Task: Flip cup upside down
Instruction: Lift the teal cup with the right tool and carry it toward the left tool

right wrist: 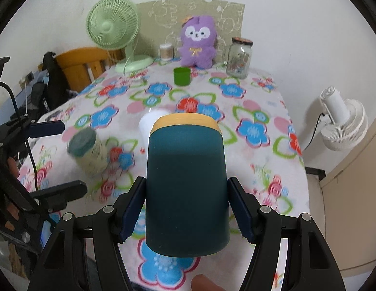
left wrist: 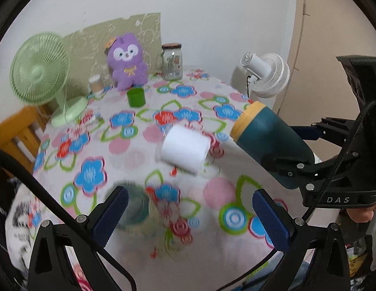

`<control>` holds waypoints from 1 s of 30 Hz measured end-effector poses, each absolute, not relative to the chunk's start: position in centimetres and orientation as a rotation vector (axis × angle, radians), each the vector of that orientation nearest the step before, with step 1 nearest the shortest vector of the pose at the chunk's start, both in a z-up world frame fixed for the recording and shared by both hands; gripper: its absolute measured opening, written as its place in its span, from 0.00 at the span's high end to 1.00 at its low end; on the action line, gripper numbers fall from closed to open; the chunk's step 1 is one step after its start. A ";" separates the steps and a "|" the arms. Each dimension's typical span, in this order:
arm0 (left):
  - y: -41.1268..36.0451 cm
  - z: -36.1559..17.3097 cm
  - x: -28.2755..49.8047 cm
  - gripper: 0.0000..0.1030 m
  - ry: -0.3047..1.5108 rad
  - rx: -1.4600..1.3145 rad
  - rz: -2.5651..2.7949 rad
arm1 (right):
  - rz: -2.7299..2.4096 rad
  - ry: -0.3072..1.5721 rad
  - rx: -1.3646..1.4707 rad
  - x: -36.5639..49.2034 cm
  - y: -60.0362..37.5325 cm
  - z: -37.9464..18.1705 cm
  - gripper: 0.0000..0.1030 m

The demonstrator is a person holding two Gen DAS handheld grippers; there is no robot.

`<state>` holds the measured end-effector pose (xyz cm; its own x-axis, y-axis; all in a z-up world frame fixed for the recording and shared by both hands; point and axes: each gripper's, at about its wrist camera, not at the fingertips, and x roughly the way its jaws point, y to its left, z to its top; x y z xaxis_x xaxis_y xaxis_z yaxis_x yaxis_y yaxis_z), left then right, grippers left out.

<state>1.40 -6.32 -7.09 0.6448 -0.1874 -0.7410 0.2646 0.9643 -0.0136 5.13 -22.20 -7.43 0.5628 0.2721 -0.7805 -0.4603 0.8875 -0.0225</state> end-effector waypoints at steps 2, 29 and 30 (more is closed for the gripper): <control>-5.9 -8.4 0.8 0.00 0.844 0.082 -0.250 | 0.434 0.896 -0.249 4.6 -21.9 -8.5 0.32; -4.6 -10.4 -2.5 0.00 0.862 0.076 -0.166 | 0.436 1.027 -0.206 3.5 -21.3 -13.4 0.22; -4.7 -10.2 -2.5 0.00 0.861 0.074 -0.172 | 0.446 1.038 -0.173 3.5 -21.8 -13.1 0.22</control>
<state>-2.47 -4.72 -10.20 0.6387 -0.1204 -0.7600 0.1802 0.9836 -0.0043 3.47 -21.82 -13.11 0.4283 0.2746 -0.8609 -0.4356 0.8974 0.0695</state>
